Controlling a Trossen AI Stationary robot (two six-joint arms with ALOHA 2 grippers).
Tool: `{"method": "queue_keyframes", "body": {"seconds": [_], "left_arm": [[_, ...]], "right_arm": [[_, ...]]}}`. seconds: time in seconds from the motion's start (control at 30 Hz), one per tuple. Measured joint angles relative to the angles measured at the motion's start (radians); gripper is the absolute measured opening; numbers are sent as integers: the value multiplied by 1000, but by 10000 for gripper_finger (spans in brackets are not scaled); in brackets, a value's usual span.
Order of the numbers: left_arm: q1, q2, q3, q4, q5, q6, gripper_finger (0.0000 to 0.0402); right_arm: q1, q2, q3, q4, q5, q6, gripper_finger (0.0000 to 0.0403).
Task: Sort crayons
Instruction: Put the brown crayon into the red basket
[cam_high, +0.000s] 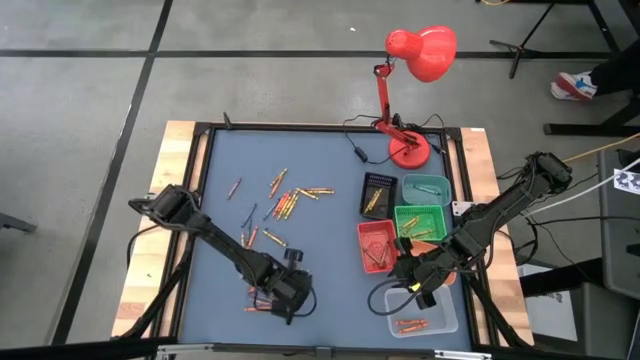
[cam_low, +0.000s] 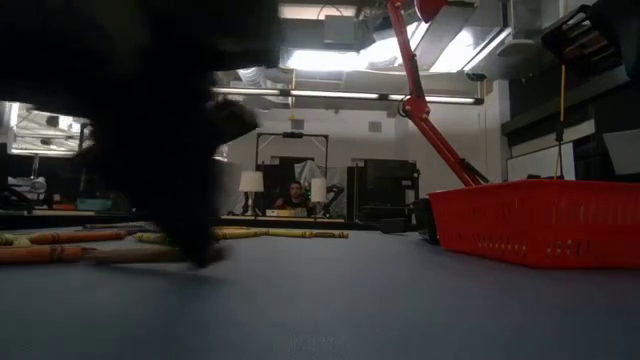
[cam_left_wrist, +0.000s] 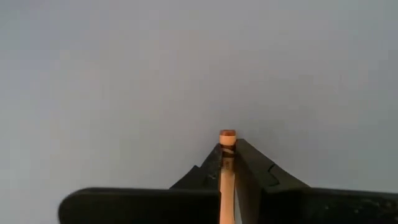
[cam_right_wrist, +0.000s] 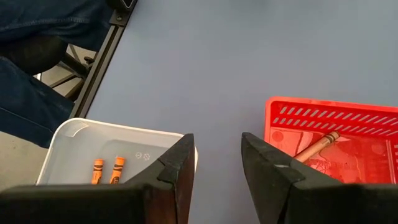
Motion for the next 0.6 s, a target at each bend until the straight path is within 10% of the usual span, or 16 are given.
{"method": "queue_keyframes", "body": {"seconds": [0.6], "left_arm": [[211, -1, 0, 802, -12, 323, 9]], "right_arm": [[0, 0, 0, 0, 0, 0, 131]]}}
